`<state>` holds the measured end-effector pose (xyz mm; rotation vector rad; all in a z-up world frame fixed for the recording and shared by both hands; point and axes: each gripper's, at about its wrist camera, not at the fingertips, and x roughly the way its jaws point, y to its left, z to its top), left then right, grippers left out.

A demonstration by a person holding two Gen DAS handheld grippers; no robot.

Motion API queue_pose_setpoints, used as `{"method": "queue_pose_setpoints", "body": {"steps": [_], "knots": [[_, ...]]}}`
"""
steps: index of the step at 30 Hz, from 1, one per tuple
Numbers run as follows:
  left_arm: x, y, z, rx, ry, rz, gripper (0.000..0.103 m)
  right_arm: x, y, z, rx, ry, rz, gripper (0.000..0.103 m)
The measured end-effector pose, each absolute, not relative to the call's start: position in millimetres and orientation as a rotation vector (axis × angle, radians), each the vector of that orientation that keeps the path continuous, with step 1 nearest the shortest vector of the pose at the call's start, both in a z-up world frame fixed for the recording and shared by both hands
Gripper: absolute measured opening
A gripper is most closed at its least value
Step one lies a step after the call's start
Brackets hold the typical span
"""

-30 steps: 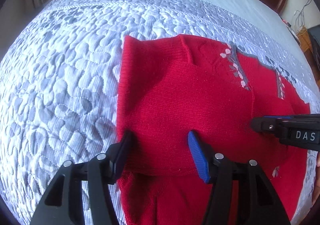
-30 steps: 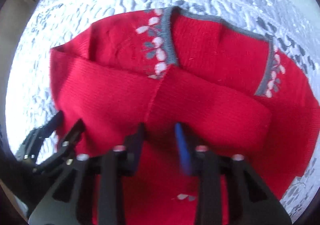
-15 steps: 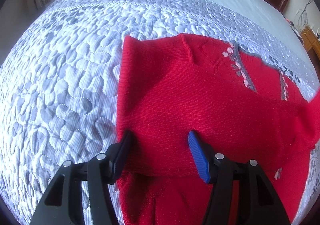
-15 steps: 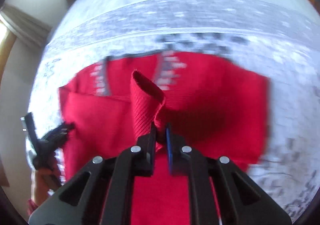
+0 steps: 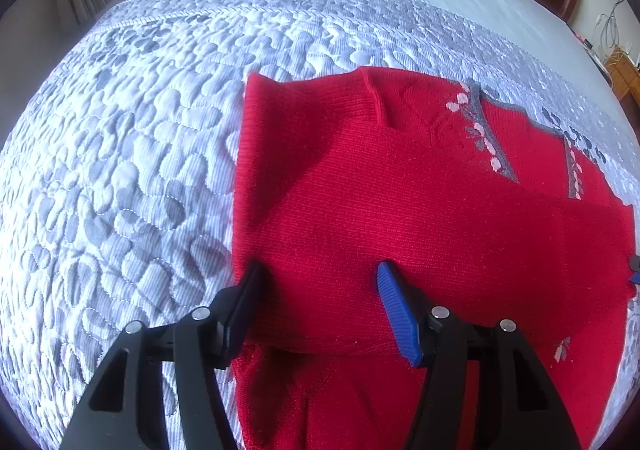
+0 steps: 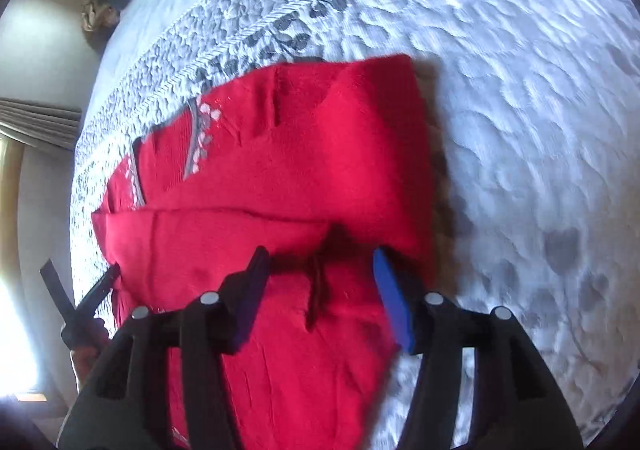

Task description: Fold small clothes

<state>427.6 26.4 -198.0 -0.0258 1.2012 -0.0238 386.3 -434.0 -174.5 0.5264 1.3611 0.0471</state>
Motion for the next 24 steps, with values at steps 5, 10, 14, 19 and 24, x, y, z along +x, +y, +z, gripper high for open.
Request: {"method": "queue_pose_setpoints", "body": {"steps": [5, 10, 14, 19, 24], "knots": [[429, 26, -198, -0.023, 1.200, -0.021, 0.061, 409, -420, -178, 0.434, 1.368, 0.044, 0.011], [427, 26, -198, -0.023, 1.189, -0.019, 0.061, 411, -423, -150, 0.451, 1.302, 0.104, 0.009], [426, 25, -198, -0.018, 1.184, -0.013, 0.062, 411, -422, -146, 0.318, 1.306, -0.023, 0.054], [426, 25, -198, -0.016, 1.182, -0.015, 0.062, 396, -423, -136, 0.384, 1.241, 0.069, 0.046], [426, 24, -198, -0.015, 1.179, -0.011, 0.062, 374, -406, -141, 0.365, 1.295, 0.148, 0.044]]}}
